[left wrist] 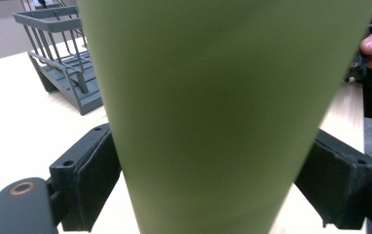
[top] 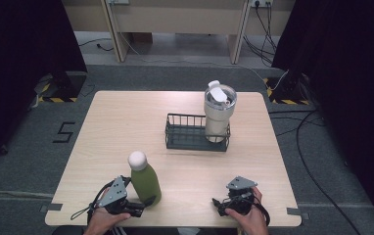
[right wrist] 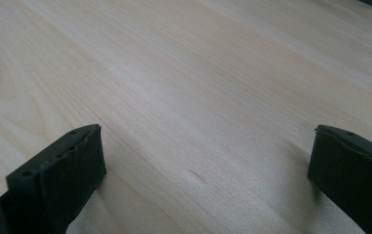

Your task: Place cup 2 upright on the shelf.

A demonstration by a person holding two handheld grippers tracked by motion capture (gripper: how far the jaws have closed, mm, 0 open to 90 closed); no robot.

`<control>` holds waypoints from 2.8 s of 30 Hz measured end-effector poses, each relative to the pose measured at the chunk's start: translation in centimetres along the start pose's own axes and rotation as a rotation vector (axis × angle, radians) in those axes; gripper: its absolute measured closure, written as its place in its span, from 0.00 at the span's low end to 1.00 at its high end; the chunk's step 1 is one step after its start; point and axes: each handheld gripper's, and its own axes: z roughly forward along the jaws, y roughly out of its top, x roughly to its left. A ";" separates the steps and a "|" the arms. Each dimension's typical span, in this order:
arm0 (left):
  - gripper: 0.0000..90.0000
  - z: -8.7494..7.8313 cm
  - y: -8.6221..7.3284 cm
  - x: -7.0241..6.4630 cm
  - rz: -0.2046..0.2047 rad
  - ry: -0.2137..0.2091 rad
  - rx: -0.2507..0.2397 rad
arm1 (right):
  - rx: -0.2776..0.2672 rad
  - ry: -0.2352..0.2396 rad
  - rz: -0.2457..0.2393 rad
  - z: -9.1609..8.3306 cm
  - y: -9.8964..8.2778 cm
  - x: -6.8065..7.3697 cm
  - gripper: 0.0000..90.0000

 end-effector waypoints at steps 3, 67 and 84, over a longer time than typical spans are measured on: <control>0.16 0.5 -0.1 0.0 0.004 0.003 0.006 | 0.000 0.000 0.000 0.0 0.0 0.0 0.01; 0.23 0.5 5.5 3.2 -0.021 0.053 -0.032 | 0.000 -0.001 0.001 0.1 0.1 -0.1 0.01; 0.23 2.2 9.7 5.0 0.002 0.044 -0.042 | 0.000 0.000 -0.002 0.1 0.1 -0.1 0.01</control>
